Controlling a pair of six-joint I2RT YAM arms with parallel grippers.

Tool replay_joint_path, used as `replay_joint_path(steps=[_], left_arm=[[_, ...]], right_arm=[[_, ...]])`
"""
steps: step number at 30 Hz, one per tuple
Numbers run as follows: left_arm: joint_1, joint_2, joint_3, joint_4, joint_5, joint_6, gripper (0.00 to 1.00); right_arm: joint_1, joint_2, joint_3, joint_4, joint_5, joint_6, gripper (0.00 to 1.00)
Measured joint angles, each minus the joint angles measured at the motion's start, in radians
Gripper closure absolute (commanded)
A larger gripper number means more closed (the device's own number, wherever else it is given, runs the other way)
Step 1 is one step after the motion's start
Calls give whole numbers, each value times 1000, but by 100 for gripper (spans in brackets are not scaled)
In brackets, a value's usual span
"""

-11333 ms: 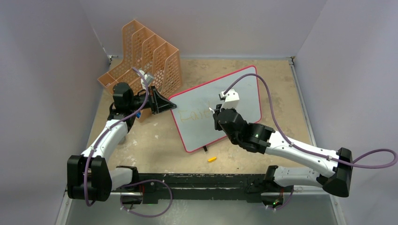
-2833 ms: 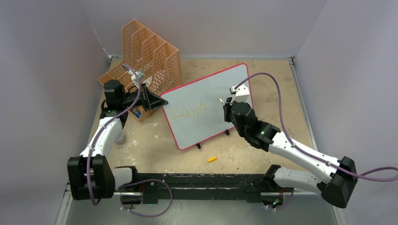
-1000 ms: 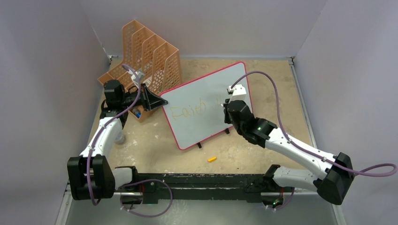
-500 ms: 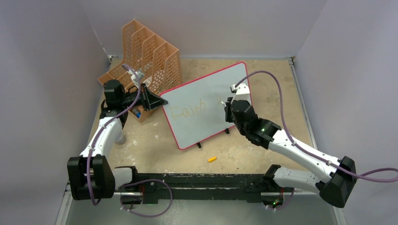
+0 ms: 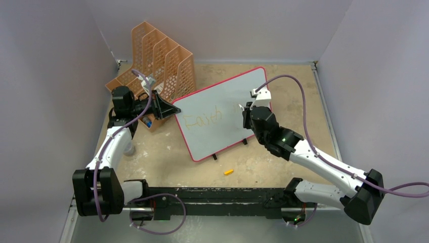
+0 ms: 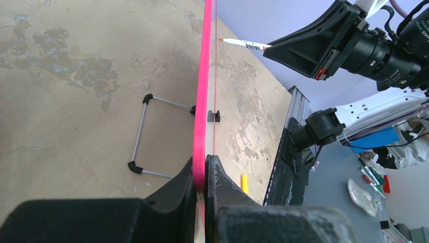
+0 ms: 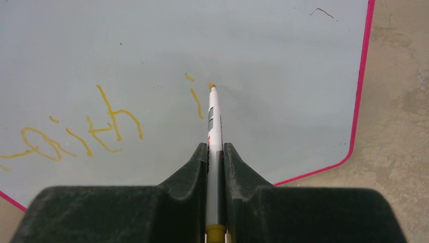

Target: Write a sentence on the whiteboard

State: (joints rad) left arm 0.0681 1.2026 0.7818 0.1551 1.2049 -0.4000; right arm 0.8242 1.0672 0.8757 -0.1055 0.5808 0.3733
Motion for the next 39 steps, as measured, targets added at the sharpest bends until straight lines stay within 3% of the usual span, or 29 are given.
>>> replay_joint_path(steps=[39], left_arm=[[1,0,0,-1,0,0,100]], right_arm=[[-30,26,0,14,-11,-9,100]])
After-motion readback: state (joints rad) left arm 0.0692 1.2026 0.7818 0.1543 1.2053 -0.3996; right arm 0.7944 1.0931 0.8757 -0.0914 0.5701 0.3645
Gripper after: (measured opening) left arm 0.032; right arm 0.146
